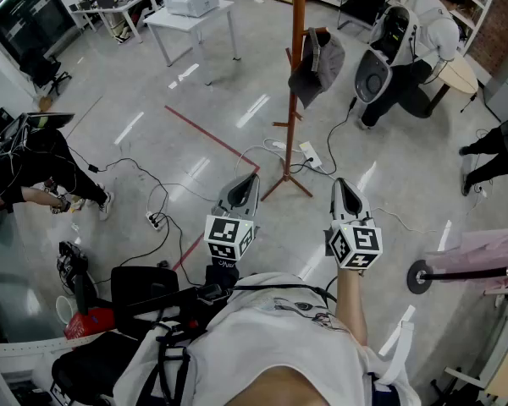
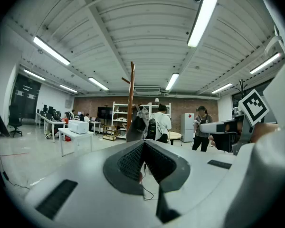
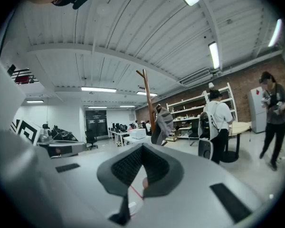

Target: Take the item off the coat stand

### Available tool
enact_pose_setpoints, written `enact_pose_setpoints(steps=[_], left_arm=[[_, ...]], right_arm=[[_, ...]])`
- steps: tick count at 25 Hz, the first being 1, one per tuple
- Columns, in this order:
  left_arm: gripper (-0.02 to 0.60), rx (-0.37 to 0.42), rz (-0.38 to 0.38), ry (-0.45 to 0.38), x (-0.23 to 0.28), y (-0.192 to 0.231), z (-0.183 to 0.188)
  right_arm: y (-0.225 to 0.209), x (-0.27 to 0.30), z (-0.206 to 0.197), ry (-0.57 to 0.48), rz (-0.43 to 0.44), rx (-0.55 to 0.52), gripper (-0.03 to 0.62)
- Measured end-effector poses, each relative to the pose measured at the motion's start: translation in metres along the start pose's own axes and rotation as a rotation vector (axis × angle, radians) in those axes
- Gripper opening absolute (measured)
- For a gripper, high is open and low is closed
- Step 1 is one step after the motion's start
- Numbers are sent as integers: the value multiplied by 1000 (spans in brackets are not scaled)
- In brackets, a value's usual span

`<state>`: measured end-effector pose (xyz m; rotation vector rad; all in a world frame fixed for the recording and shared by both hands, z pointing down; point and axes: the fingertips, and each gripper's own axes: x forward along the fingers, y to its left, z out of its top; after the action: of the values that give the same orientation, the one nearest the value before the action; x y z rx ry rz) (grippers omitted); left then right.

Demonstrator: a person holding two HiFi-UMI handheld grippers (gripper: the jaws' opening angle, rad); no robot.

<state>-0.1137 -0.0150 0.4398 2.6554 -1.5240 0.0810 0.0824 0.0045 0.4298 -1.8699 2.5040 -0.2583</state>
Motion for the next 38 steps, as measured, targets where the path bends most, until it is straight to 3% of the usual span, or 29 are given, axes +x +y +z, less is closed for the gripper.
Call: enact_pose_setpoints(steps=[14,33,38], left_arm=[[5,-4,-2,-1,-4,-7,2],[5,-17,18,47,10,-44,-17],[5,-25,47,82,12,-49,-34]], right_arm=[[6,-5,-2,8,13,0,3],[-8,4,-20,41,136,31,6],[-21,10,-30,65,176,53,55]])
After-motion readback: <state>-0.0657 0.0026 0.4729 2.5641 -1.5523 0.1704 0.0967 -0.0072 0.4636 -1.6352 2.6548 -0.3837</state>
